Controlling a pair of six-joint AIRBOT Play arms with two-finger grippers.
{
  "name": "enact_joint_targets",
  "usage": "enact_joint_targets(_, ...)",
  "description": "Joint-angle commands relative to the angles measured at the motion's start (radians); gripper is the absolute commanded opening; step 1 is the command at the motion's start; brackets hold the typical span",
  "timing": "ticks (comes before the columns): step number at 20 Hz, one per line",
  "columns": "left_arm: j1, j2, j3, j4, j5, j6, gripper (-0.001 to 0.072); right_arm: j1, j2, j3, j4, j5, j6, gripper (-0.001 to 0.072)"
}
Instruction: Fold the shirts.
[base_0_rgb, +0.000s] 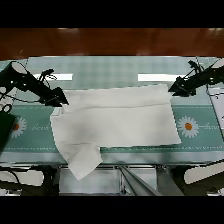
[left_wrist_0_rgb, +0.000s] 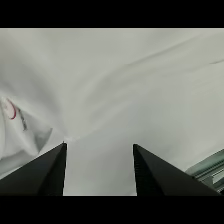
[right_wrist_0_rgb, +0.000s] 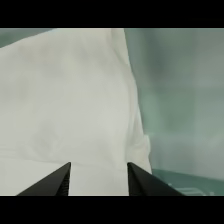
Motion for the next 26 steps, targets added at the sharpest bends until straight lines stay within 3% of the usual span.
enact_joint_targets(1, 0.053, 0.103, 0.018, 0.068, -0.023, -0.043, 0.0506, -0.074, 0.102, -0.003, 0.002, 0.084, 0.025, 0.0414)
enact_joint_targets(5, 0.19, 0.354, -0.1, 0.068, 0.054, -0.089, 0.0506, -0.194, 0.301, -0.159, 0.033, 0.0, -0.018, 0.0414)
enact_joint_targets(8, 0.29, 0.516, -0.355, 0.047, 0.043, -0.115, 0.0506, -0.234, 0.462, -0.429, 0.166, -0.113, -0.124, 0.0414)
enact_joint_targets(12, 0.303, 0.535, -0.614, 0.076, -0.055, -0.133, 0.0506, -0.233, 0.597, -0.676, 0.306, -0.168, -0.24, 0.0414)
enact_joint_targets(18, 0.297, 0.588, -0.768, 0.083, -0.022, -0.13, 0.0506, -0.233, 0.637, -0.724, 0.32, -0.143, -0.261, 0.0414)
enact_joint_targets(22, 0.294, 0.64, -0.853, 0.11, 0.017, -0.172, 0.0506, -0.233, 0.637, -0.724, 0.319, -0.145, -0.262, 0.0414)
enact_joint_targets(26, 0.176, 0.625, -0.868, 0.063, 0.061, -0.192, 0.0506, -0.233, 0.637, -0.724, 0.319, -0.15, -0.263, 0.0414)
